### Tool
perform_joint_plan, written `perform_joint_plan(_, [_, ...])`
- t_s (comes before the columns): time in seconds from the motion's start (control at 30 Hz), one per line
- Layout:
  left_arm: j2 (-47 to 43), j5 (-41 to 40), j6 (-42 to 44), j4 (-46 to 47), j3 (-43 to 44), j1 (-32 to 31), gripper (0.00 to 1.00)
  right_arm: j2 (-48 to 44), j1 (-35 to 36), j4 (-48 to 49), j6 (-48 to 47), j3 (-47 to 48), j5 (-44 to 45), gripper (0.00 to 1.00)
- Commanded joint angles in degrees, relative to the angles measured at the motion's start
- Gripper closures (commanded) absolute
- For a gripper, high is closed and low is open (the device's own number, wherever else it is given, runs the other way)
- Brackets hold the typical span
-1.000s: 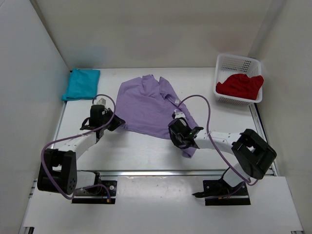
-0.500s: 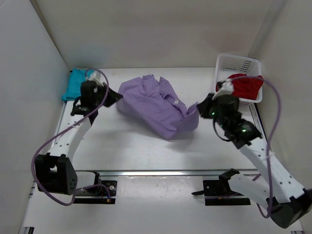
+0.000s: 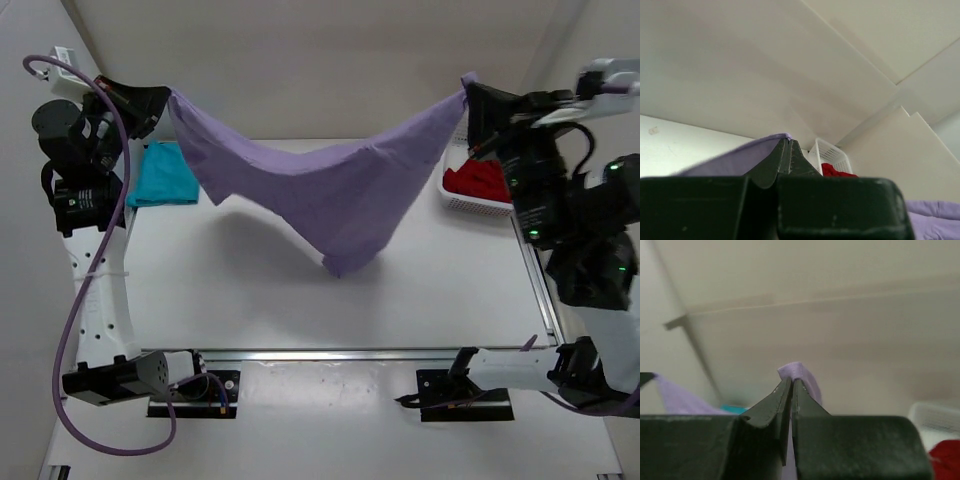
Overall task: Fold and stack the t-shirts
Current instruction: Flatten out the tshirt
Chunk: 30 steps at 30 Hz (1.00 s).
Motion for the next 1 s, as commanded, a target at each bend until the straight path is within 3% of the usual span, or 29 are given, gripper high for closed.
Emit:
perform_joint_plan(0.0, [2.7, -2.3, 0.6, -4.3, -1.1, -0.4, 1.00, 5.7, 5.5, 20.6, -25.4, -6.5, 19.0, 1.00])
perform_joint_plan(0.03, [3.2, -2.3, 0.3, -3.5, -3.4, -0.3, 1.00, 8.5, 2.7, 17.1, -22.5, -2.8, 16.9, 1.00])
perform_joint_plan(0.1, [4.0, -4.2, 0.1, -0.3, -7.4, -0.8, 1.00, 14.3, -20.7, -6.4, -0.7, 7.5, -9.5, 1.00])
perform_joint_plan(0.17, [5.1, -8.2, 1.4, 0.3, -10.6, -2.7, 1.00, 19.1, -31.7, -10.0, 5.6, 9.4, -21.6, 1.00])
perform_joint_plan(0.23, [7.6, -13.6, 3.0, 1.6, -14.1, -4.9, 1.00, 22.8, -37.6, -6.3, 7.1, 4.0, -28.9, 1.00])
perform_joint_plan(0.3, [10.1, -14.2, 2.6, 3.0, -16.7, -4.9, 1.00, 27.1, -42.1, -4.9, 9.2, 2.5, -35.8, 1.00])
perform_joint_plan(0.37, [15.1, -13.3, 1.6, 4.2, -16.9, -5.1, 1.00, 35.6, -44.7, -3.7, 9.9, 6.2, -39.0, 1.00])
perform_joint_plan(0.47, [21.8, -11.6, -1.1, 5.1, -10.9, -5.6, 1.00, 50.0, -47.6, -10.3, 11.2, 27.9, -42.5, 1.00])
perform_joint_plan(0.53, [24.9, -9.7, -3.0, 5.0, -5.2, -6.0, 1.00, 46.9, -49.8, -0.7, 15.7, 22.8, -47.1, 1.00])
perform_joint_plan(0.63, [28.6, -10.0, -3.8, 2.4, 7.6, -6.0, 1.00, 47.5, -50.7, -0.3, 16.3, 32.5, -45.7, 1.00])
perform_joint_plan(0.77, [31.9, -12.7, -3.4, -2.1, 24.4, -4.9, 1.00, 38.9, -51.5, 10.7, 17.6, 27.7, -45.3, 1.00])
perform_joint_plan(0.83, [31.5, -14.4, -2.1, -3.0, 27.4, -4.2, 1.00, 38.2, -51.9, 11.2, 18.1, 29.2, -46.0, 1.00])
perform_joint_plan(0.97, [28.7, -14.0, -2.5, -1.1, 24.0, 0.0, 1.00, 35.5, -51.5, 8.5, 17.3, 25.8, -46.2, 1.00])
